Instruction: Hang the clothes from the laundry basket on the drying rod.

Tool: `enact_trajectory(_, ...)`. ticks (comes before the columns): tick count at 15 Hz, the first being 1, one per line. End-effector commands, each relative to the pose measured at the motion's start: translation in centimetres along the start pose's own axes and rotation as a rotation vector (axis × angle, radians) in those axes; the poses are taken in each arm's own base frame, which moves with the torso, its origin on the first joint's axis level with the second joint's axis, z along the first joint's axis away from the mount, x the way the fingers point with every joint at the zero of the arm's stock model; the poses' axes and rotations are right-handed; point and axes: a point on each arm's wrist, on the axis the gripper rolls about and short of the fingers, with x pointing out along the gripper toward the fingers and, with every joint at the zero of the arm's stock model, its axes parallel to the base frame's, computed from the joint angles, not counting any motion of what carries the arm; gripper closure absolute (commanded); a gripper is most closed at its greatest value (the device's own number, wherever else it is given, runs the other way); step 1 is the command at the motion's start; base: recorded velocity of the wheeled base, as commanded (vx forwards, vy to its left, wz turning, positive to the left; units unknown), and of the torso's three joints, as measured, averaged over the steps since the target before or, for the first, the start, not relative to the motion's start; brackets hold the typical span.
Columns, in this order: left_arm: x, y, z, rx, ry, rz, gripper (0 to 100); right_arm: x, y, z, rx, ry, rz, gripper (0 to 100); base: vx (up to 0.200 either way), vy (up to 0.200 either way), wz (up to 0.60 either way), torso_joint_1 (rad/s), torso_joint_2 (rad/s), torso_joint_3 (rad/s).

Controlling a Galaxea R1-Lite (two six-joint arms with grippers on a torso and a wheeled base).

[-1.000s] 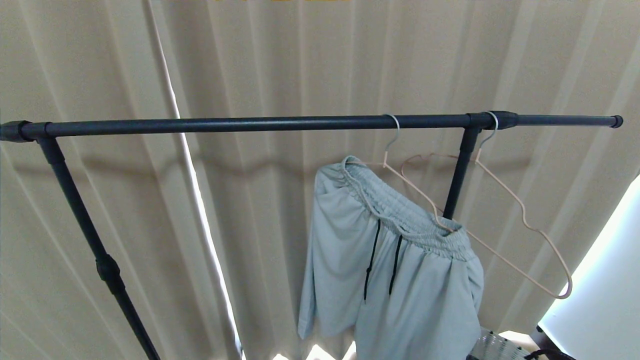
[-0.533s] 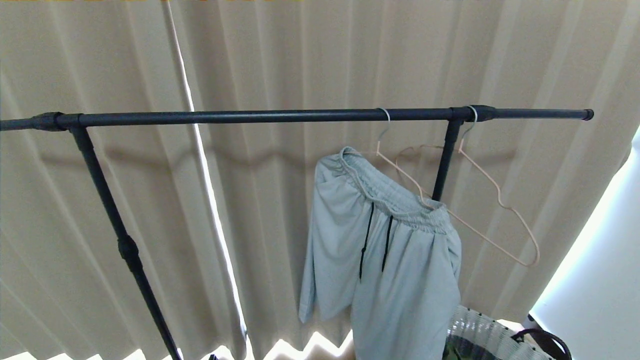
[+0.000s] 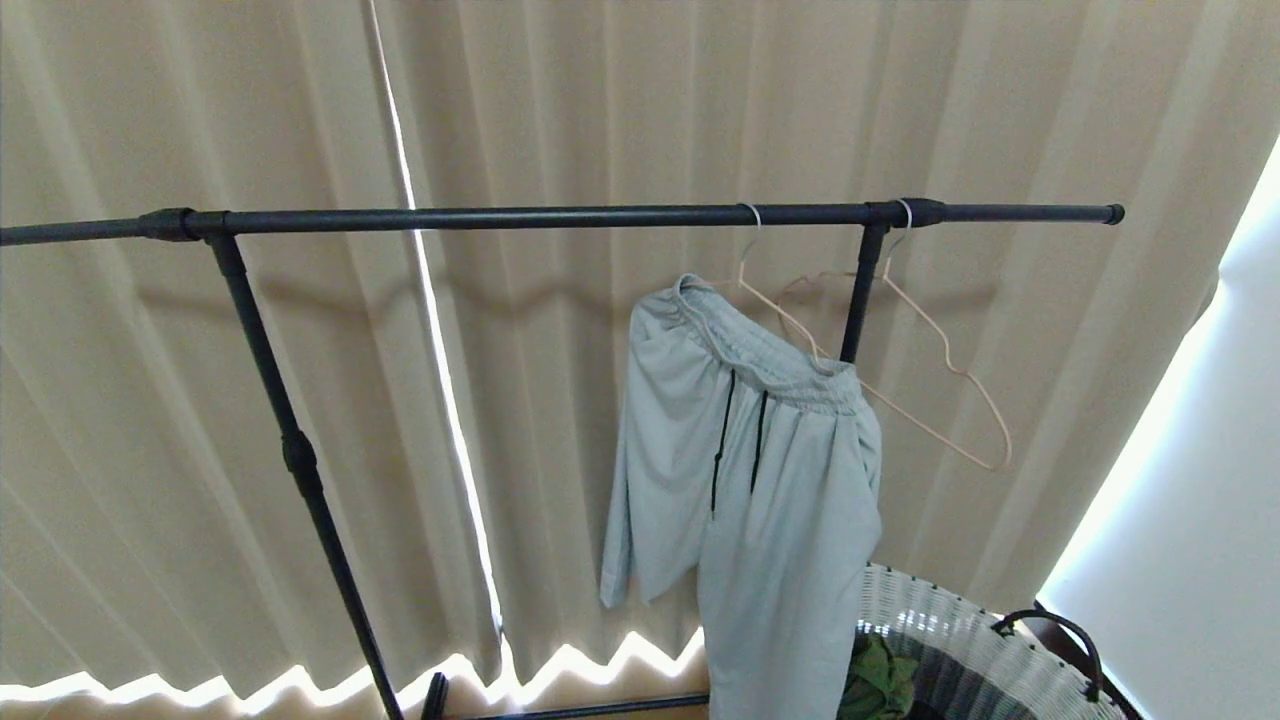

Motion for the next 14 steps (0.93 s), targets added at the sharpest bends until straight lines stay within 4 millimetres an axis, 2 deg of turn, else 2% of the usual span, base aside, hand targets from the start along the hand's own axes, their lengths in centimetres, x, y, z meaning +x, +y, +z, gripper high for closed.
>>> enact_trajectory(1, 0.01, 0.0, 0.01, 0.0, 0.001, 0.0, 0, -0.01, 0.0, 0.0, -0.002, -0.002, 0.001, 0, 0.0, 0.0, 0.0, 0.0, 0.0, 0.0)
enact_trajectory(7, 0.01, 0.0, 0.01, -0.002, 0.001, 0.0, 0, -0.01, -0.01, 0.02, -0.003, -0.004, -0.003, 0, 0.0, 0.0, 0.0, -0.012, 0.03, 0.017)
enact_trajectory(14, 0.01, 0.0, 0.01, -0.002, 0.001, 0.0, 0, -0.01, -0.01, -0.02, -0.035, 0.0, -0.005, 0, 0.0, 0.0, 0.0, -0.185, 0.44, 0.25)
